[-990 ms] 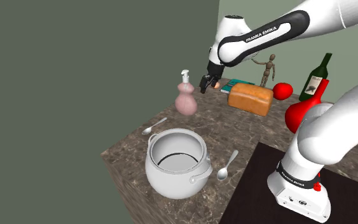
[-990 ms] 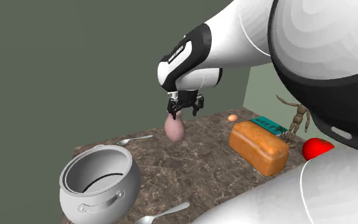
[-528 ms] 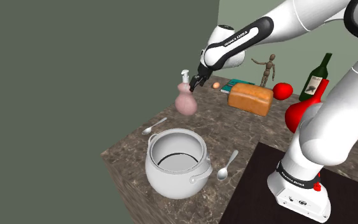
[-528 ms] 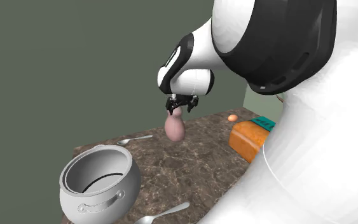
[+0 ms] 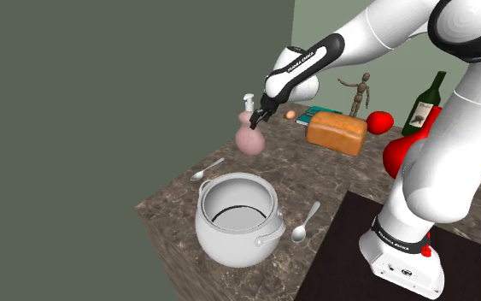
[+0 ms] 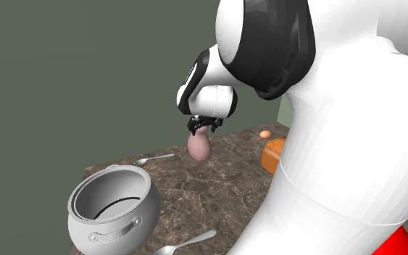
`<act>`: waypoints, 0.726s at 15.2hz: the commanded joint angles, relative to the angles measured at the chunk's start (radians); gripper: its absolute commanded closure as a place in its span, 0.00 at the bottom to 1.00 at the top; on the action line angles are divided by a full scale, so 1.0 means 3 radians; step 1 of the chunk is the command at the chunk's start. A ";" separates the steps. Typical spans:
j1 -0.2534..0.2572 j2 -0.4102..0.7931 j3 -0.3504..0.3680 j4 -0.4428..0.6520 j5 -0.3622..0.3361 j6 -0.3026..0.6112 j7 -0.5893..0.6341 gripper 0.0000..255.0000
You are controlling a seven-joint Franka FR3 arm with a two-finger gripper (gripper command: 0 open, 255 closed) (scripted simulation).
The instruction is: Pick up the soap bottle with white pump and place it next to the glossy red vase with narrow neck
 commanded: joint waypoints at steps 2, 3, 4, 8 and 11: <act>0.0007 0.0043 -0.0002 0.0007 0.0040 0.0034 -0.0030 0.00; 0.0007 0.0043 -0.0002 0.0007 0.0040 0.0034 -0.0030 0.00; 0.0007 0.0043 -0.0002 0.0007 0.0040 0.0034 -0.0030 0.00; 0.0007 0.0042 -0.0002 0.0007 0.0039 0.0033 -0.0029 1.00; 0.0007 0.0043 -0.0002 0.0008 0.0040 0.0033 -0.0030 1.00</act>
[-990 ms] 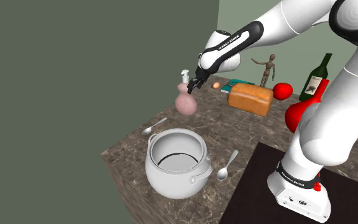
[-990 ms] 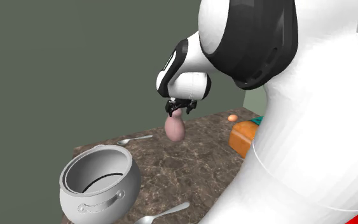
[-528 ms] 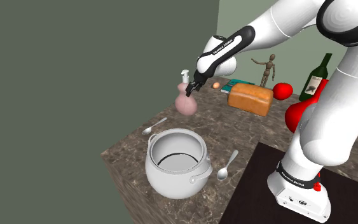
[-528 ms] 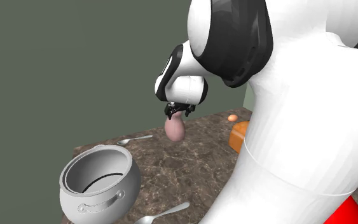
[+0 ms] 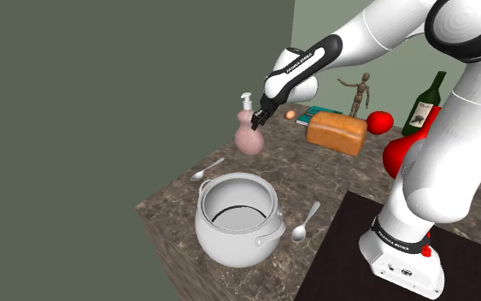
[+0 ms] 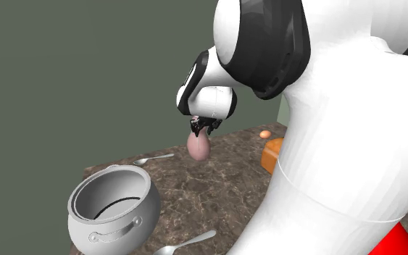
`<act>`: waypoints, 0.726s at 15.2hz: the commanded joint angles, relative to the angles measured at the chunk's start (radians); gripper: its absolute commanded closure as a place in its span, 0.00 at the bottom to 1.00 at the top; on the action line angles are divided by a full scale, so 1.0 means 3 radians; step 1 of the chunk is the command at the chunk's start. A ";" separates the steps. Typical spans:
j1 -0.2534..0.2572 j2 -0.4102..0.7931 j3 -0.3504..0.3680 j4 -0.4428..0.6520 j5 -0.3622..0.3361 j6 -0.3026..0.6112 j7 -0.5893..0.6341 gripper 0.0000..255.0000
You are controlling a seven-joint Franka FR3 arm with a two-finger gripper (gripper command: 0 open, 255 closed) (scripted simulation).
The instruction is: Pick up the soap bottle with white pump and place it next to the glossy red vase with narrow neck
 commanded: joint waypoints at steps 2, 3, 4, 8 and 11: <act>0.0000 0.0002 0.0000 -0.0003 0.0001 0.0000 -0.0001 1.00; 0.0000 0.0003 0.0000 -0.0001 0.0001 -0.0001 -0.0002 1.00; 0.0000 0.0003 0.0000 0.0000 0.0001 -0.0002 -0.0002 1.00; -0.0010 -0.0058 0.0004 0.0030 -0.0075 -0.0087 0.0064 1.00; -0.0027 -0.0144 0.0012 0.0084 -0.0171 -0.0219 0.0146 1.00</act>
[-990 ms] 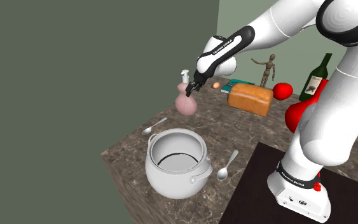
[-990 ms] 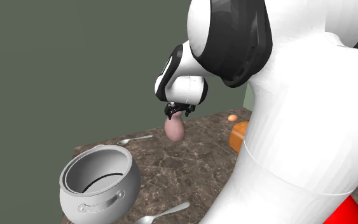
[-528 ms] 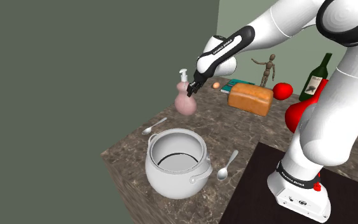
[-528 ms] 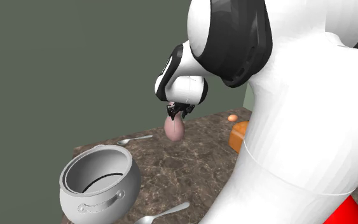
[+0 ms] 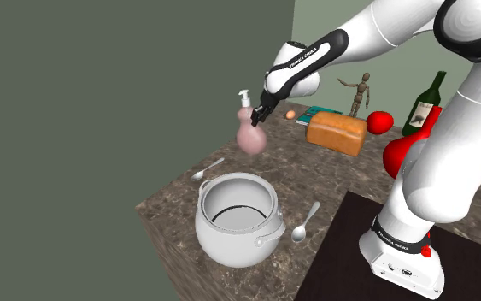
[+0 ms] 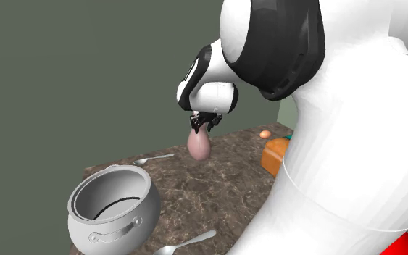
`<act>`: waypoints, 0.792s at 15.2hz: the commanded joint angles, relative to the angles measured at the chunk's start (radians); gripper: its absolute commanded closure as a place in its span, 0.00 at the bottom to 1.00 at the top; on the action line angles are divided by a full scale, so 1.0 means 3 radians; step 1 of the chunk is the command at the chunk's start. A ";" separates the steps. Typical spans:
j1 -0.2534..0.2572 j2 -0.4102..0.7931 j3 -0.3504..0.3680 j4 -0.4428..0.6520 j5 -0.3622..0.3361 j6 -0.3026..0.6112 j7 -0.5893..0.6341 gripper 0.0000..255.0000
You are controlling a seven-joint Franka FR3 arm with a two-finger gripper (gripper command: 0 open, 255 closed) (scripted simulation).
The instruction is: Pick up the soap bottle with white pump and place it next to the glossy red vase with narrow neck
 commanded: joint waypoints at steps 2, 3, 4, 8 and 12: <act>-0.0017 -0.0078 0.0009 0.0078 -0.0087 -0.0145 0.0076 1.00; -0.0023 -0.0104 0.0013 0.0100 -0.0112 -0.0190 0.0098 1.00; -0.0028 -0.0128 0.0017 0.0122 -0.0135 -0.0234 0.0118 1.00; -0.0046 -0.0217 0.0033 0.0218 -0.0215 -0.0414 0.0190 1.00; -0.0060 -0.0294 0.0048 0.0326 -0.0276 -0.0593 0.0249 1.00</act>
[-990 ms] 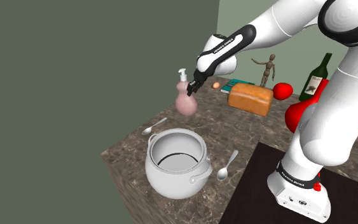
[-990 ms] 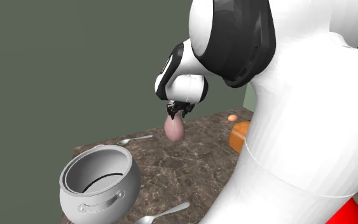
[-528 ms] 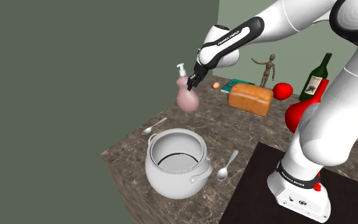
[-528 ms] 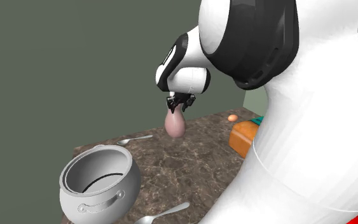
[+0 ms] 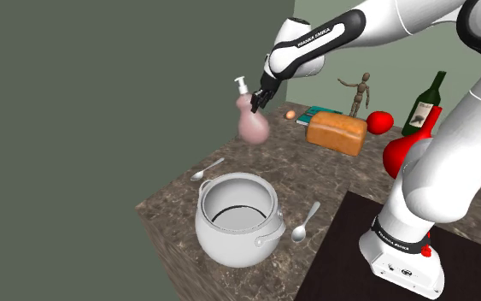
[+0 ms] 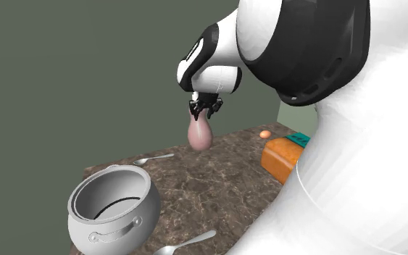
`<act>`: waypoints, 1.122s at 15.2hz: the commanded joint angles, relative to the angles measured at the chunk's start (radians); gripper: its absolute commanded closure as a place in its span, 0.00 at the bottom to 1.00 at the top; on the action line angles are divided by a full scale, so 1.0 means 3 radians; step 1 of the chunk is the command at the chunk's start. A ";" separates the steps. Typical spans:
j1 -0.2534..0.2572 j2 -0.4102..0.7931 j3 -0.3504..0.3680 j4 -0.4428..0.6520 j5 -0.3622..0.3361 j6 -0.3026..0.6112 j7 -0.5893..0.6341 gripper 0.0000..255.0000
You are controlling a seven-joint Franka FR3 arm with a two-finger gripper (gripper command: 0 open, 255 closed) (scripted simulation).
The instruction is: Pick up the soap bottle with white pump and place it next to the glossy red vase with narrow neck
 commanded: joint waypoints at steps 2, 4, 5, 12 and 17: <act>-0.0011 -0.0050 0.0005 0.0094 -0.0035 -0.0136 0.0029 1.00; -0.0016 -0.0080 0.0012 0.0155 -0.0058 -0.0226 0.0052 1.00; -0.0018 -0.0094 0.0016 0.0186 -0.0068 -0.0270 0.0063 1.00; -0.0029 -0.0171 0.0036 0.0427 -0.0124 -0.0583 0.0126 1.00; -0.0033 -0.0203 0.0047 0.0620 -0.0149 -0.0806 0.0161 1.00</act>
